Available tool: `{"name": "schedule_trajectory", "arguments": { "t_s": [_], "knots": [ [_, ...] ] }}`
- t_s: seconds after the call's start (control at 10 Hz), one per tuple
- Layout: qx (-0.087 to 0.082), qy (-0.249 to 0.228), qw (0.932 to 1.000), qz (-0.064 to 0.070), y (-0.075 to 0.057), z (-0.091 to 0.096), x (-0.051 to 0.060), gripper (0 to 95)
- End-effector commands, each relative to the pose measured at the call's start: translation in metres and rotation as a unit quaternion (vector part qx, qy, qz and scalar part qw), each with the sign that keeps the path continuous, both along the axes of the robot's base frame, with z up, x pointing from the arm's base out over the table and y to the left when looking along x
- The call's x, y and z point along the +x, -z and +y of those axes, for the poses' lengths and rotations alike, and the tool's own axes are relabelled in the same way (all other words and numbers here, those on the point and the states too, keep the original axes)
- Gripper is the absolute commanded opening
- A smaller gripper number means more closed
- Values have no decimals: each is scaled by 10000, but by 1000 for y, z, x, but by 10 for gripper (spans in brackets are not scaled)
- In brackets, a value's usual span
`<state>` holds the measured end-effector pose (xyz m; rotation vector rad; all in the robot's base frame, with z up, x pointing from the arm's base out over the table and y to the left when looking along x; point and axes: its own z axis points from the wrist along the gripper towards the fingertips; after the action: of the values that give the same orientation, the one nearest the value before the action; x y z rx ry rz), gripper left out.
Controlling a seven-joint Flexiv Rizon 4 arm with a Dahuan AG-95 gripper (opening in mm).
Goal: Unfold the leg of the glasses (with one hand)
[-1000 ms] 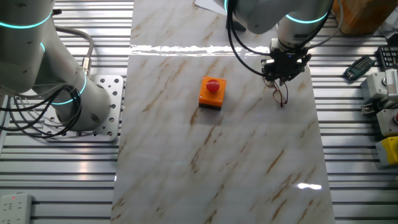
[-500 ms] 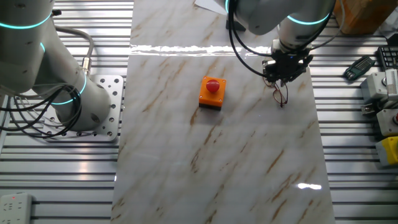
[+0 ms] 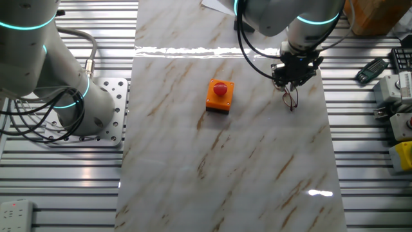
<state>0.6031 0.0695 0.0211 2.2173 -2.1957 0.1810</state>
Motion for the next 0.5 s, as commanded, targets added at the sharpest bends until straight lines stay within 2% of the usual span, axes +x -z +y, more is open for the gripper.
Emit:
{"name": "schedule_trajectory", "arguments": {
  "t_s": [0.1, 0.5],
  "knots": [
    [-70, -6, 10000, -6, 0, -1, 0, 190],
    [-75, -4, 10000, -9, 0, -2, 0, 190]
  ]
}}
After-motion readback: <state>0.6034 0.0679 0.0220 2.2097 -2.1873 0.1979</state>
